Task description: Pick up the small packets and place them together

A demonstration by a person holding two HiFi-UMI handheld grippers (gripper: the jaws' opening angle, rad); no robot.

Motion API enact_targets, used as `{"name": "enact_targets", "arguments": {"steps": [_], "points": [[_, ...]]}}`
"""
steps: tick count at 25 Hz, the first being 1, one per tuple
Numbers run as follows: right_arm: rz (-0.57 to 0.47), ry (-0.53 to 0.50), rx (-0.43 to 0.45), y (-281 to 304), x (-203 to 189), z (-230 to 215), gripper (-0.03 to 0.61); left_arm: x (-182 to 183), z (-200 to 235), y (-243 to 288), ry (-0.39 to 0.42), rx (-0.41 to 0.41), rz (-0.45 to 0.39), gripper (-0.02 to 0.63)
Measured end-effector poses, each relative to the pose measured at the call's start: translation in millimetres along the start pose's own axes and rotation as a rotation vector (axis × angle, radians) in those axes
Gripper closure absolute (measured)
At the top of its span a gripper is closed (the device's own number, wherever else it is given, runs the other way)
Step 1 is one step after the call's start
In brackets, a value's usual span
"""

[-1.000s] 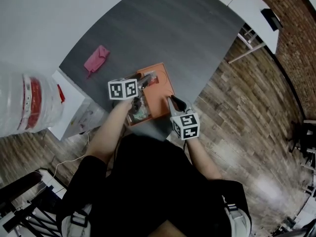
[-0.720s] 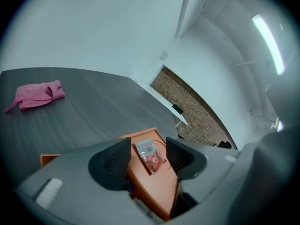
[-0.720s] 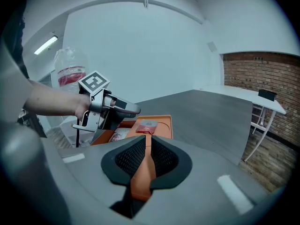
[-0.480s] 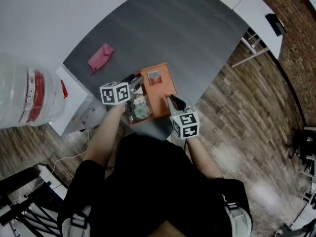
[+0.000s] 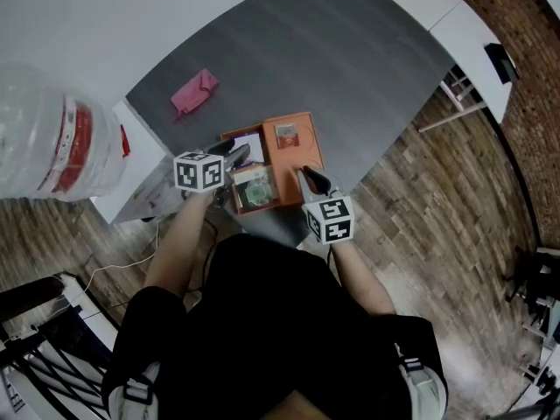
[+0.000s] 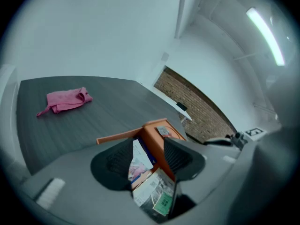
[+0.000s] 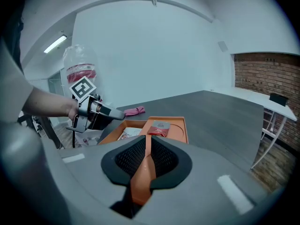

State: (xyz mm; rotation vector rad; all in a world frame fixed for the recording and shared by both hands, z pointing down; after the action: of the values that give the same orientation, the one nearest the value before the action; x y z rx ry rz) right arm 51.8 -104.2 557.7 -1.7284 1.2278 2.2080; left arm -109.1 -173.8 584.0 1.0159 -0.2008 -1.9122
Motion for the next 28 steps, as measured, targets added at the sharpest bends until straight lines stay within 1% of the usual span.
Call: {"name": "enact_targets", "arguments": {"steps": [1, 2, 4, 6, 7, 8, 10, 12, 13, 15, 18, 19, 20, 22, 25, 28], "points": [[0.0, -0.004, 0.004, 0.7, 1.0, 0.4, 0.54, -8.0, -6.5, 0.7, 0.068, -0.026, 0.042, 0.422], [-0.001, -0.008, 0.008, 1.3, 2.0, 1.1, 0.54, -19.1, -15.0, 1.6, 0.159, -0.059, 0.1, 0.44], [-0.001, -0.013, 0.015, 1.9, 2.7, 3.8, 0.54, -48.0, -30.0, 2.2, 0.371, -0.114, 0.241, 0.443], [0.002, -0.014, 0.021, 1.9, 1.7, 6.6, 0.54, -75.8, -36.5, 2.5, 0.562, -0.132, 0.378, 0.443], [0.005, -0.014, 0.023, 1.8, 0.8, 7.6, 0.54, -87.0, -37.2, 3.2, 0.635, -0.137, 0.438, 0.443], [0.008, -0.014, 0.024, 1.5, 0.0, 8.2, 0.54, -96.3, -37.0, 4.3, 0.691, -0.142, 0.493, 0.443], [0.01, -0.014, 0.022, 0.3, -0.7, 8.6, 0.54, -110.1, -35.3, 7.1, 0.769, -0.148, 0.595, 0.443], [0.01, -0.012, 0.017, -1.4, -1.5, 8.0, 0.54, -118.6, -33.4, 9.6, 0.831, -0.147, 0.678, 0.443], [0.011, -0.009, 0.013, -2.4, -2.4, 7.4, 0.54, -121.3, -32.1, 11.3, 0.855, -0.145, 0.709, 0.443], [0.014, -0.002, 0.003, -4.3, -4.4, 5.7, 0.54, -124.9, -30.7, 15.0, 0.879, -0.148, 0.75, 0.437], [0.012, 0.01, -0.01, -7.3, -5.0, 3.6, 0.54, -129.0, -28.7, 21.4, 0.885, -0.148, 0.791, 0.417], [0.012, 0.014, -0.014, -8.0, -5.0, 3.0, 0.54, -131.5, -27.7, 22.7, 0.882, -0.147, 0.813, 0.389], [0.011, 0.019, -0.018, -8.5, -5.0, 2.1, 0.54, -134.2, -26.9, 23.2, 0.881, -0.147, 0.837, 0.376], [0.011, 0.027, -0.026, -8.7, -5.3, 0.8, 0.54, -137.5, -25.4, 22.0, 0.887, -0.144, 0.876, 0.376], [0.01, 0.036, -0.033, -8.8, -5.8, -0.2, 0.54, -137.8, -26.4, 22.4, 0.895, -0.144, 0.9, 0.376], [0.006, 0.044, -0.031, -7.6, -5.7, 1.3, 0.54, -142.9, -24.2, 24.3, 0.907, -0.117, 0.951, 0.374]]}}
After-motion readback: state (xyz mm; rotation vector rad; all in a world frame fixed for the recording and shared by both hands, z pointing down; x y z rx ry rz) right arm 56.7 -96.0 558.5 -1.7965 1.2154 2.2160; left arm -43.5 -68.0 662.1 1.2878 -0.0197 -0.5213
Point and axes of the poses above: the fingertips, and each gripper's own axes: y forward along the fingers, z to its left, x out of its top, the point moved 1 cm from there along -y, backward along the fingers, and after that the axes turned 12 degrees about -y, right-handed, at the moved point
